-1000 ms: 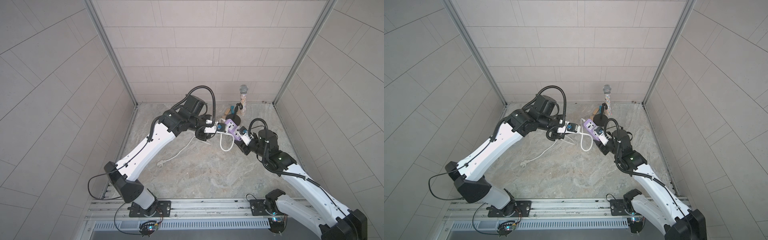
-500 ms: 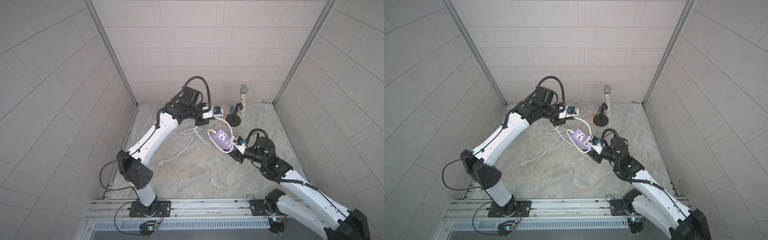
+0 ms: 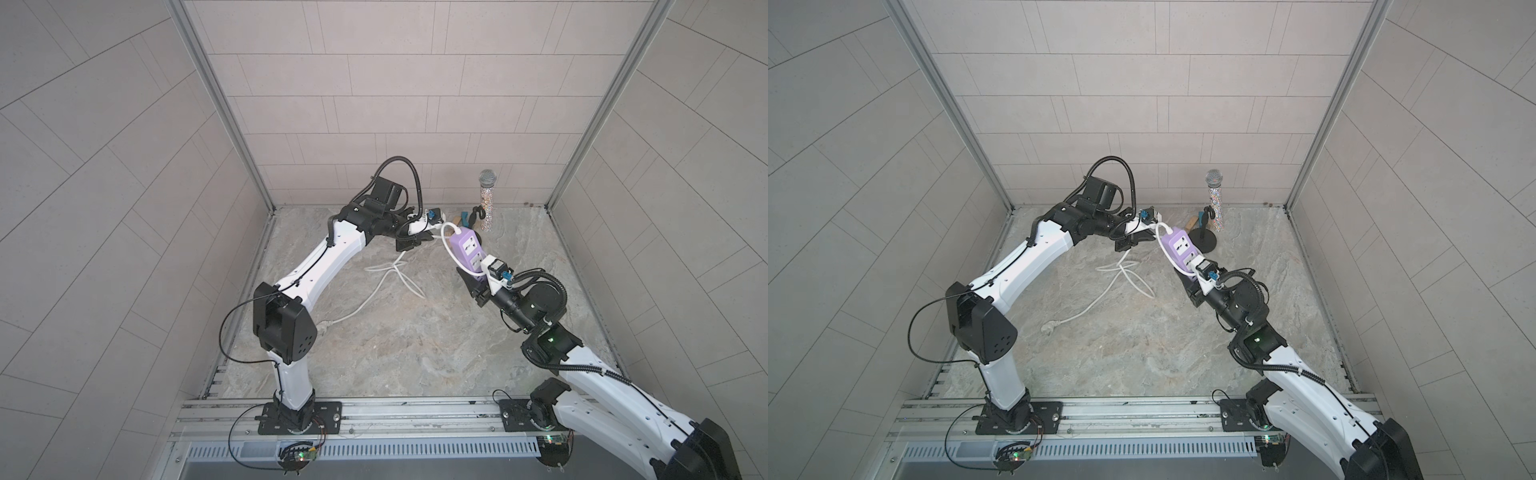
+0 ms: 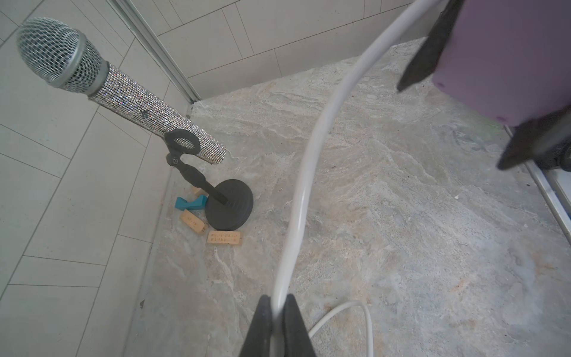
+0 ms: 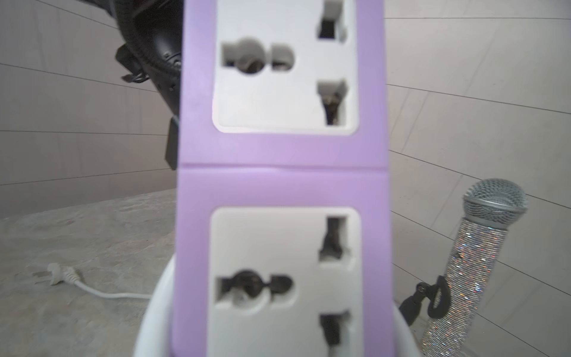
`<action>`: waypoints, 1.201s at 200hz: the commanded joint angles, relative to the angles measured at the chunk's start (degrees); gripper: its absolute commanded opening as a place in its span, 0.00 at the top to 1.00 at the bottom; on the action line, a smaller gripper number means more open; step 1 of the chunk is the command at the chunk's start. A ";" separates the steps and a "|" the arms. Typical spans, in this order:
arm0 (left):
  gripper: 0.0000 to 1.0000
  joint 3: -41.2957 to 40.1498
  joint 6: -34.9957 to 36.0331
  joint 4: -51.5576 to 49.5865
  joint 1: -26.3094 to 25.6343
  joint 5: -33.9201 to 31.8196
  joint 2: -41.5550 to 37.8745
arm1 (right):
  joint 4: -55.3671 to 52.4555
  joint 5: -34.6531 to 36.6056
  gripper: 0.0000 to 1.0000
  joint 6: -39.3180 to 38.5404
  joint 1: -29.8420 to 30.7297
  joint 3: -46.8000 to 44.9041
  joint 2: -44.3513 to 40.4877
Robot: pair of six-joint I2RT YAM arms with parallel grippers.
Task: Wrap the cord around the power strip
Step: Wrap the power cord around the power strip.
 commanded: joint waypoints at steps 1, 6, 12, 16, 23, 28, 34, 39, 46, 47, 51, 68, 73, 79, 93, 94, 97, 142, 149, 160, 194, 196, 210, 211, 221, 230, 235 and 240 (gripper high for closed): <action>1.00 -5.58 -1.21 4.91 0.50 -2.87 -1.94 | 5.92 10.99 1.00 2.64 -1.81 2.42 -1.10; 1.00 -7.13 -1.75 6.32 0.62 -3.80 -2.45 | 5.56 11.58 1.00 2.98 -2.38 2.56 -1.28; 1.00 -9.00 -2.40 7.91 0.76 -4.91 -3.11 | 5.11 11.79 1.00 3.29 -3.18 2.72 -1.49; 1.00 -10.24 -3.06 8.80 0.90 -5.67 -3.65 | 4.60 11.93 1.00 3.57 -3.73 2.92 -1.67; 1.00 -12.37 -4.01 10.71 1.15 -6.83 -4.52 | 3.79 12.59 1.00 4.00 -4.52 3.29 -1.90; 1.00 -13.89 -4.52 11.86 1.36 -7.51 -5.17 | 3.32 12.97 1.00 4.41 -5.19 3.40 -2.01; 1.00 -15.86 -5.38 13.90 1.67 -8.33 -6.09 | 2.96 13.33 1.00 4.76 -5.80 3.56 -2.10; 1.00 -17.73 -6.19 15.67 1.75 -9.02 -6.90 | 2.37 13.66 1.00 5.04 -6.54 3.75 -2.03; 1.00 -20.17 -6.86 17.92 2.00 -9.76 -8.20 | 1.51 14.24 1.00 5.26 -7.20 4.12 -2.12; 1.00 -20.45 -6.94 18.13 2.05 -9.92 -8.31 | 1.45 14.43 1.00 5.31 -7.27 4.13 -2.11; 1.00 -21.61 -7.05 18.98 2.07 -10.19 -8.91 | 1.07 14.99 1.00 5.59 -7.82 4.36 -2.02; 1.00 -24.49 -7.27 19.43 2.18 -10.42 -10.97 | -1.33 17.73 1.00 7.10 -10.13 5.36 -1.56; 1.00 -24.99 -7.25 19.09 2.13 -10.19 -11.46 | -2.46 19.02 1.00 7.73 -10.84 5.90 -1.32; 1.00 -25.59 -7.19 18.60 2.12 -10.10 -11.95 | -3.69 20.23 1.00 8.62 -11.85 6.37 -1.07; 1.00 -27.57 -6.95 17.90 2.10 -10.13 -13.50 | -5.56 22.45 1.00 10.13 -13.79 7.17 -0.81; 1.00 -27.71 -6.90 17.94 2.14 -10.15 -13.60 | -5.69 22.67 1.00 10.21 -13.90 7.20 -0.79; 1.00 -28.29 -6.88 17.98 2.11 -10.25 -14.00 | -6.02 23.31 1.00 10.31 -14.19 7.27 -0.82; 1.00 -33.03 -4.10 14.41 1.84 -7.28 -19.84 | -11.73 26.70 1.00 9.18 -16.58 9.25 -0.38; 1.00 -33.12 -3.59 13.60 1.41 -5.40 -20.80 | -12.87 26.71 1.00 8.55 -16.57 9.22 0.15; 1.00 -32.99 -2.64 12.47 0.20 -2.80 -22.23 | -15.48 26.46 1.00 8.18 -16.58 11.46 1.26; 1.00 -28.26 2.44 5.76 -6.21 -2.30 -23.55 | -21.95 20.18 1.00 5.79 -15.35 13.78 4.69; 1.00 -27.78 2.84 5.17 -6.59 -2.40 -23.43 | -22.24 19.92 1.00 5.57 -15.12 13.85 4.86; 1.00 -24.95 5.04 2.36 -8.46 -3.42 -23.36 | -25.32 18.85 1.00 3.07 -12.89 14.79 6.47; 1.00 -24.73 5.25 2.13 -8.54 -3.46 -23.36 | -25.50 18.89 1.00 2.85 -12.75 14.88 6.58; 1.00 -22.97 6.58 0.78 -9.50 -4.21 -23.52 | -27.93 19.02 1.00 0.66 -10.70 15.46 7.47; 1.00 -21.29 7.78 -0.28 -10.04 -4.62 -23.68 | -29.76 19.29 1.00 -1.04 -9.03 15.74 8.19; 1.00 -20.53 8.28 -0.82 -10.19 -4.65 -23.76 | -30.51 19.46 1.00 -1.80 -8.13 15.78 8.51; 1.00 -19.66 8.72 -1.25 -10.29 -4.64 -23.80 | -31.22 19.43 1.00 -2.77 -7.23 15.75 8.75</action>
